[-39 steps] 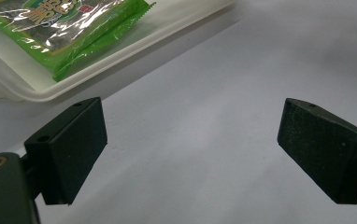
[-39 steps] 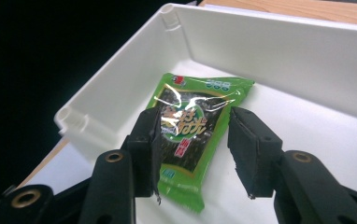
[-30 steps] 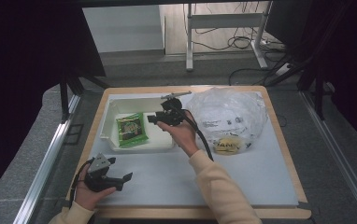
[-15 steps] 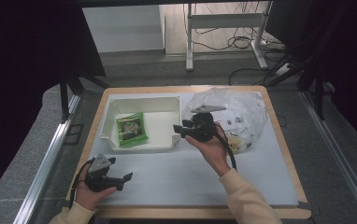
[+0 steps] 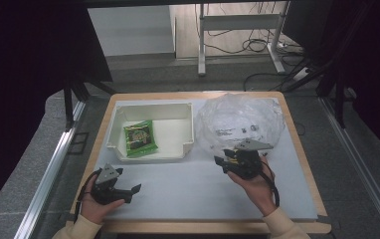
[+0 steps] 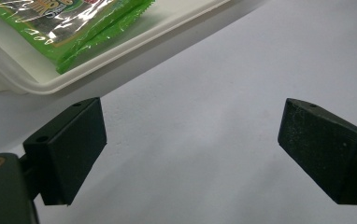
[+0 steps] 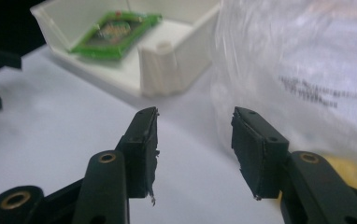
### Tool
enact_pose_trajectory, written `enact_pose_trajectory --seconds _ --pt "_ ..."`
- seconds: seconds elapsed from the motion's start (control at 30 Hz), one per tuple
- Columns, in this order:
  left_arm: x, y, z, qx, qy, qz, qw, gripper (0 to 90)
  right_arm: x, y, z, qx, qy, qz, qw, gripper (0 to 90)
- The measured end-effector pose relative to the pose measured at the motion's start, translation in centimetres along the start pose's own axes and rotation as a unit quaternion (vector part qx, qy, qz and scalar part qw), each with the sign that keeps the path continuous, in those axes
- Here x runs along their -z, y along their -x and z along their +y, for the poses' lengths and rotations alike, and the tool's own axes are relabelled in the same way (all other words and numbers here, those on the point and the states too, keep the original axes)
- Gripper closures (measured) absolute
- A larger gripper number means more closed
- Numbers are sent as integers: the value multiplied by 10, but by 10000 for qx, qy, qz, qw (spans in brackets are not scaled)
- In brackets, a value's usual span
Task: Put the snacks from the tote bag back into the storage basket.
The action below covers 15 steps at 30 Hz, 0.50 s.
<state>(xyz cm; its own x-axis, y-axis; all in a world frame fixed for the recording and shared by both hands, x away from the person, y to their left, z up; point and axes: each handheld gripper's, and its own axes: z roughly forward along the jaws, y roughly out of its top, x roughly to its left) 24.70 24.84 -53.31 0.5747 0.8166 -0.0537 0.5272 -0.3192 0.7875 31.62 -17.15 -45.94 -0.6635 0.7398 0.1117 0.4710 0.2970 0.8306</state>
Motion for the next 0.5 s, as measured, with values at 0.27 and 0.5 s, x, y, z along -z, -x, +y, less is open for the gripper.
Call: enact_pose_trajectory --seconds 0.27,0.5 --pt "0 0 0 -24 -15 -34 10000 82 -11 5 -12 -79 -237 -14 9997 510" --pt "0 -1 0 -8 -9 -83 10000 83 -8 0 -11 12 -104 2 9999 510"
